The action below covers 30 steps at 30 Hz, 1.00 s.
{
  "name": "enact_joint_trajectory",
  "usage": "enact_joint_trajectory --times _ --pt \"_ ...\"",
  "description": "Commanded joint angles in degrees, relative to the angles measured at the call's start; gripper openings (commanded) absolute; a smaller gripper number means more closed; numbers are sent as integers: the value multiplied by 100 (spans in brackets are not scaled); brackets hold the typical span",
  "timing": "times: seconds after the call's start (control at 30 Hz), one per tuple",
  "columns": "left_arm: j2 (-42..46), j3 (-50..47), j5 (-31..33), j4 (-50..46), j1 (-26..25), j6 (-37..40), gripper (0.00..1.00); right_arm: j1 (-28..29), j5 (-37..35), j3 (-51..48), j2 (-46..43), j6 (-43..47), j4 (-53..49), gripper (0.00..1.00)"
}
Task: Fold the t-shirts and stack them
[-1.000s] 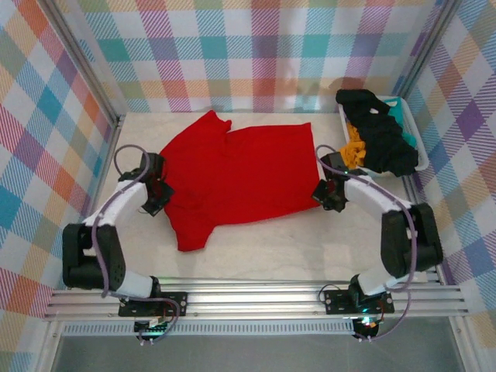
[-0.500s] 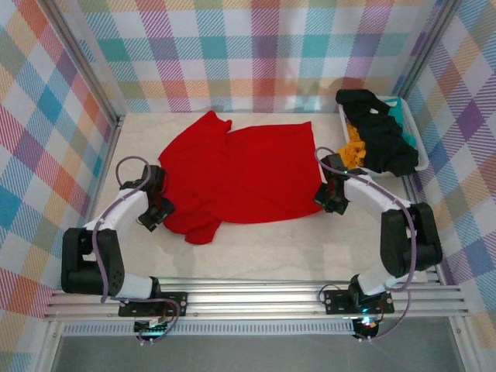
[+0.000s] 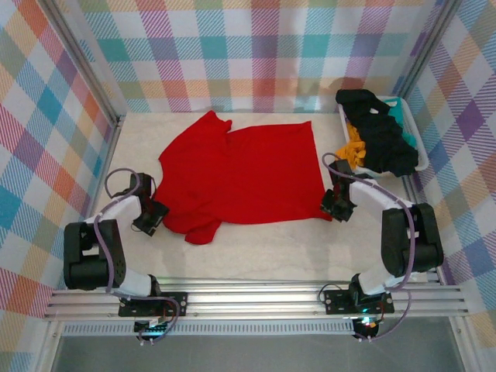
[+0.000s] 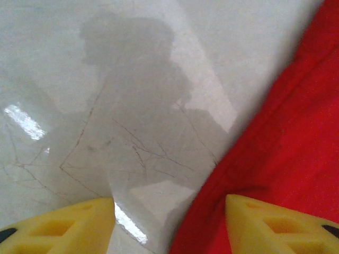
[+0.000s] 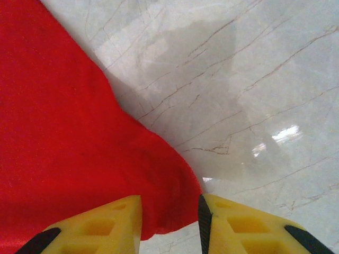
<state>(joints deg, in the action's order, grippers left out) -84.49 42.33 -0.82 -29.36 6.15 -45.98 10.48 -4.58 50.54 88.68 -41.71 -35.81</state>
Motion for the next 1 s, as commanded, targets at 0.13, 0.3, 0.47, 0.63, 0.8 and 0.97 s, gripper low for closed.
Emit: enact_joint_trajectory --times 0.13,0.3,0.47,0.63,0.8,0.97 --pt "-787 333 -947 848 -10 11 31 -73 790 13 183 -188 305 26" --pt "-464 715 -756 555 -64 198 1 -81 544 178 411 -272 348 0" --pt "463 982 -28 -122 -57 545 20 -157 -233 365 136 -97 46 0" --pt "592 1291 636 -1017 242 685 50 -465 -325 350 -156 64 -40 0" --pt "109 1294 313 -788 438 565 50 -486 -55 515 -191 225 -321 9" --pt "-593 1141 -224 -131 446 349 49 -397 502 245 -341 97 -243 42"
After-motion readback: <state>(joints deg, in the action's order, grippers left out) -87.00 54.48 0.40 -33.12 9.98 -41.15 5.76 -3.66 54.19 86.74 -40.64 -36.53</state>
